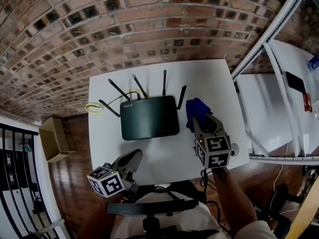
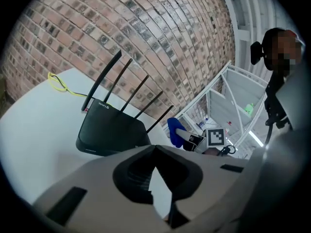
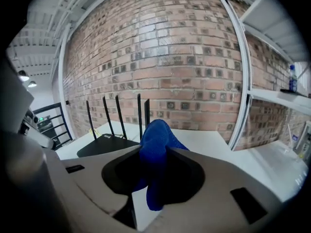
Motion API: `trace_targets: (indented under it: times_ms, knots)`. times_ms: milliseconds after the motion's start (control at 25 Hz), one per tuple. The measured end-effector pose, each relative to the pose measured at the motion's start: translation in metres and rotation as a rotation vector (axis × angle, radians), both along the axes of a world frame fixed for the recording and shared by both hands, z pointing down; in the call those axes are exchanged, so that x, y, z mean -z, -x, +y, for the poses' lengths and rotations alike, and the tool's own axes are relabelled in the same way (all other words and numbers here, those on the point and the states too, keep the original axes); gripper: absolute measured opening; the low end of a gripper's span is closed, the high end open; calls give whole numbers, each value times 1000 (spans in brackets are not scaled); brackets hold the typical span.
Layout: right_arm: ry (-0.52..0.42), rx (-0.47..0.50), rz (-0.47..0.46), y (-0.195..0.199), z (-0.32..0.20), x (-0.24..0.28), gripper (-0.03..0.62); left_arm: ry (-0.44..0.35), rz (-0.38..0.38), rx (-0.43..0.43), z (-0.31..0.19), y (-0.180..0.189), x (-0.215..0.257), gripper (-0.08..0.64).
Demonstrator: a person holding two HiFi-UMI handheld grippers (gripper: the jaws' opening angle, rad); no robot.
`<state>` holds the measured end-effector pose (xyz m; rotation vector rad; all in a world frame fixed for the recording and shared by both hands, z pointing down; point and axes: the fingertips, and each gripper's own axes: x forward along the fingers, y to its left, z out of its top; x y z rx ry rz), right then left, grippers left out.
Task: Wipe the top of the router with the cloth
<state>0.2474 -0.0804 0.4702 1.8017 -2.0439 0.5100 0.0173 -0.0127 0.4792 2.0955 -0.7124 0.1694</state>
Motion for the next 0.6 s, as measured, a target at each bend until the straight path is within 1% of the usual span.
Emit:
trace_targets:
  times_ms: [200,280,360,440,600]
  knots:
    - [-119,-5,36,22,-12,51,130,6,75,-13,-8,15,17,23]
    - [-164,-2,56,28,-19,69,130,4,84,-23,-10,20,21,23]
    - [-189,10,80,35,-27,79,130,-5,85,-31,-11,25,22,23]
    - [-180,19,97,39,-33,74,130,-16,84,-36,-12,29,24,23]
    - [-101,12,106,41,-37,46,130,-35,73,-32,-14,34,28,23]
